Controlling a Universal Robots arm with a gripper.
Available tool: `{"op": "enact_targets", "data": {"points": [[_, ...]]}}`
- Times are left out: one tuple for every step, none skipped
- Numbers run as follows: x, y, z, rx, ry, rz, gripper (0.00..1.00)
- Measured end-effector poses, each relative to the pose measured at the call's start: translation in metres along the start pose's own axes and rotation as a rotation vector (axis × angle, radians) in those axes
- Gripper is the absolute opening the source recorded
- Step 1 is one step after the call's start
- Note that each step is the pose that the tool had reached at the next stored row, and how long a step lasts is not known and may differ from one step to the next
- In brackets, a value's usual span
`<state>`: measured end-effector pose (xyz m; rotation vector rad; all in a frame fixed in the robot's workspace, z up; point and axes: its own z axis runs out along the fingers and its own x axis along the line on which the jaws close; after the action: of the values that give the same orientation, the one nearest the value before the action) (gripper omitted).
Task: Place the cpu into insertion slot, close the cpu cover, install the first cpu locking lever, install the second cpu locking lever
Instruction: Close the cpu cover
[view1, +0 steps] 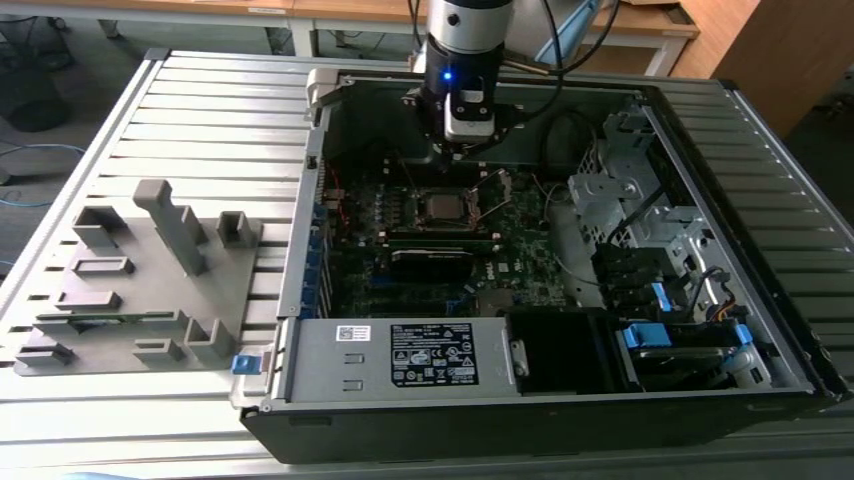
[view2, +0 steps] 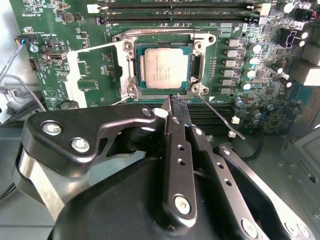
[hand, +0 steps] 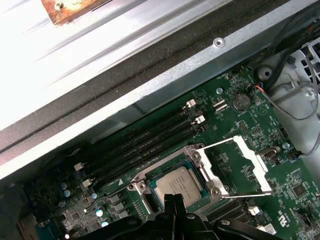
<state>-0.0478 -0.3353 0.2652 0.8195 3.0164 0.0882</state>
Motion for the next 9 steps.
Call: {"op": "enact_targets", "data": {"points": [[0.0, 0.0, 0.0, 0.0001, 0.0003, -0.004, 0.11], [0.0, 0.0, 0.0, 0.0, 0.0007, -0.012, 0.11], [0.0, 0.0, 0.0, 0.0, 0.0013, -0.023, 0.11], [0.0, 0.0, 0.0, 0.0, 0.0021, -0.036, 0.11], [0.0, 0.0, 0.0, 0.0, 0.003, -0.052, 0.11], [0.0, 0.0, 0.0001, 0.0, 0.0046, -0.078, 0.11], [0.0, 0.0, 0.0001, 0.0, 0.0054, -0.093, 0.11], [0.0, 0.0, 0.0001, 0.0, 0.0059, -0.102, 0.11], [0.0, 0.0, 0.0001, 0.0, 0.006, -0.104, 0.11]]}}
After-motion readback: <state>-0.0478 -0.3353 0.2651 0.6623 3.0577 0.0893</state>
